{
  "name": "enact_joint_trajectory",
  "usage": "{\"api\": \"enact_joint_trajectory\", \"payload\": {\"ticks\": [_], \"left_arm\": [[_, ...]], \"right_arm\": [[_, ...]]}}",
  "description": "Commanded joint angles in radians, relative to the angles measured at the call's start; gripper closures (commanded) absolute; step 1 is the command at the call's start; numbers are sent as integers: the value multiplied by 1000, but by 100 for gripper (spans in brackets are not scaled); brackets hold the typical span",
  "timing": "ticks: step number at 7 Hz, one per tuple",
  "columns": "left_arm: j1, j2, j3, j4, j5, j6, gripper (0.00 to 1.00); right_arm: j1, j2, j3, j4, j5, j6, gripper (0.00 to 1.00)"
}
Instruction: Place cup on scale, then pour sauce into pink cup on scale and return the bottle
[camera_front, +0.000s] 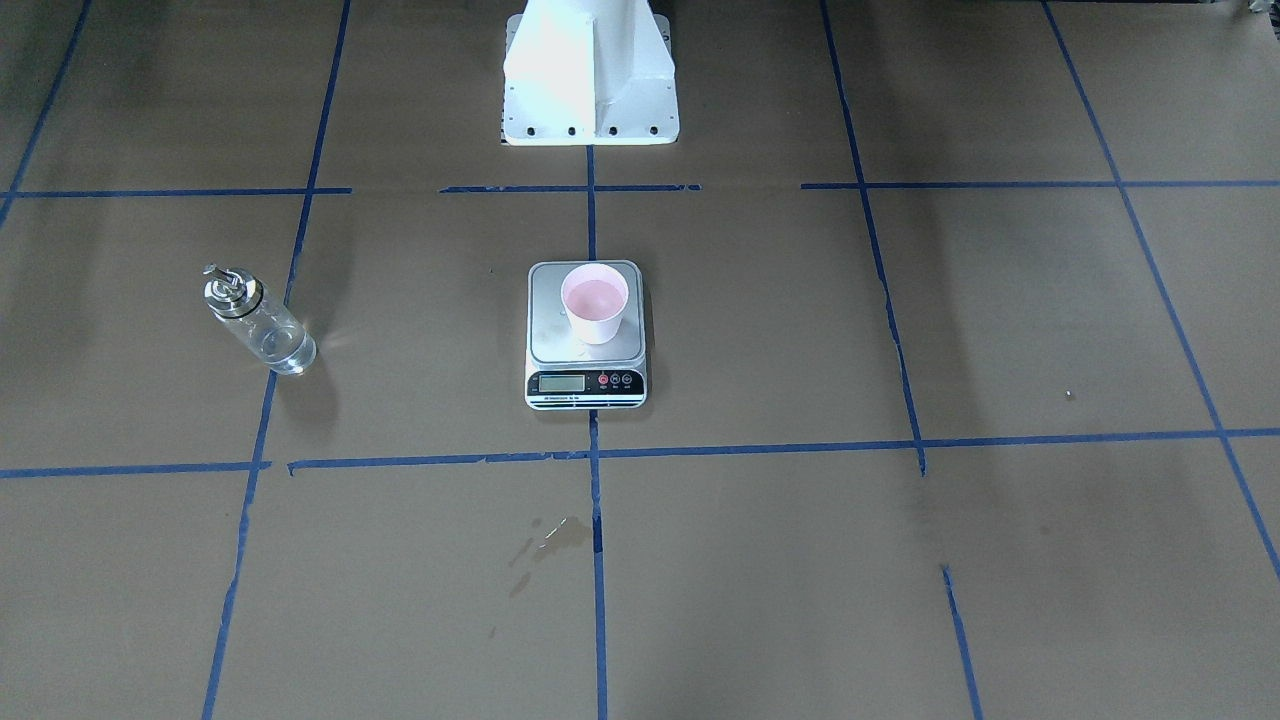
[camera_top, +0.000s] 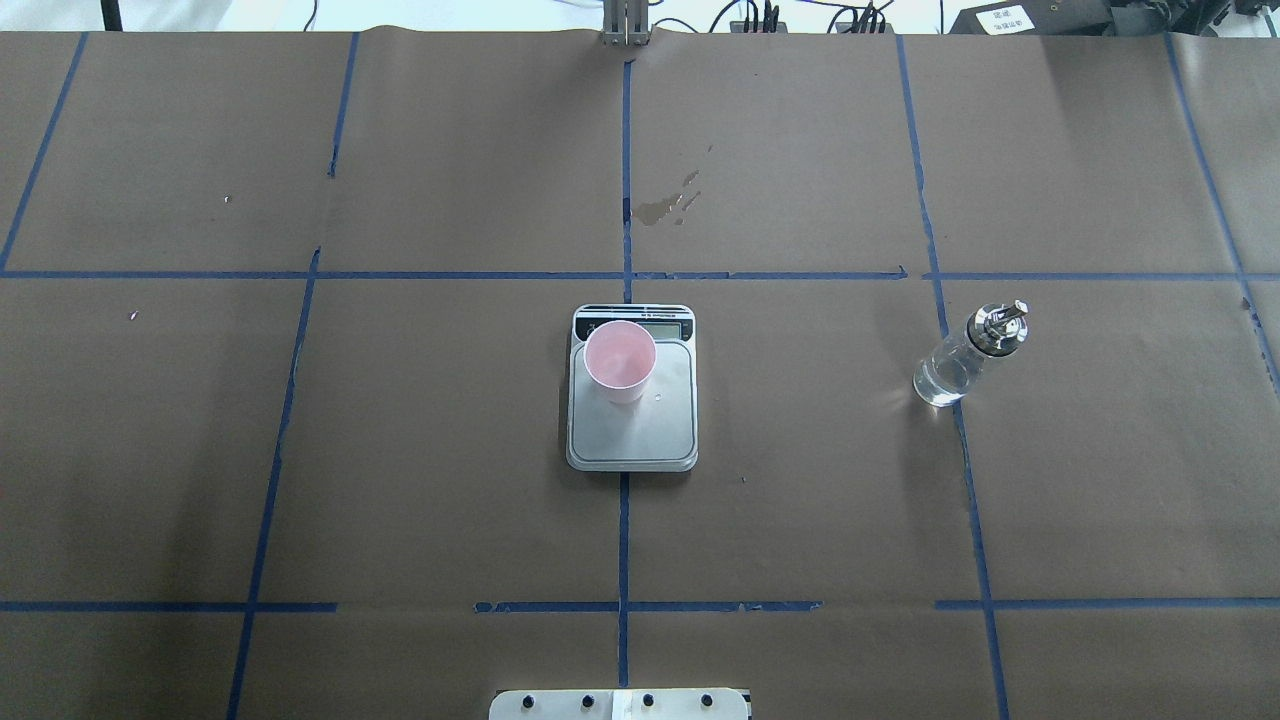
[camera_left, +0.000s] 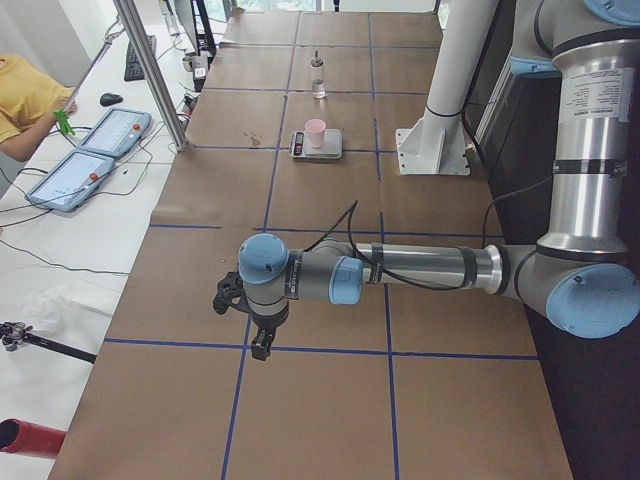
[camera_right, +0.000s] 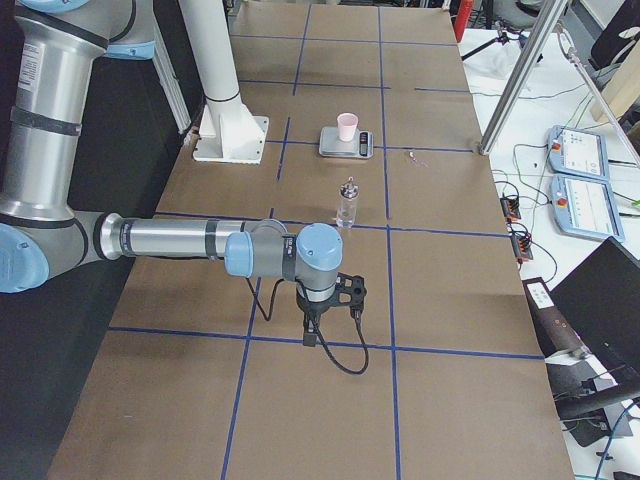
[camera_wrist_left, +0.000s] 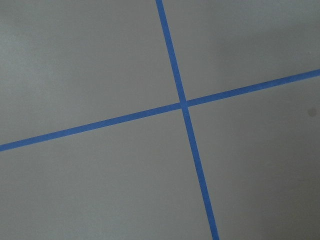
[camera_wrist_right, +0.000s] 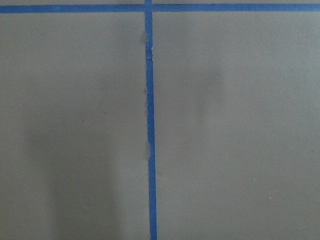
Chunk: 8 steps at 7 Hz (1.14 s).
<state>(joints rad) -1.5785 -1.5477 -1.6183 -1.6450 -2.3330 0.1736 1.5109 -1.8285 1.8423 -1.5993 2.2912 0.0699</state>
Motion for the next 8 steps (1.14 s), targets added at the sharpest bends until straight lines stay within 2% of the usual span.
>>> {"api": "enact_joint_trajectory", "payload": {"ticks": [1,8], "left_arm": [[0,0,0,1,0,1,0],[0,3,-12,-1,-2,3,0]], "right_arm": [[0,0,2,1,1,1,0],[-2,9,2,1,2,2,0]]}}
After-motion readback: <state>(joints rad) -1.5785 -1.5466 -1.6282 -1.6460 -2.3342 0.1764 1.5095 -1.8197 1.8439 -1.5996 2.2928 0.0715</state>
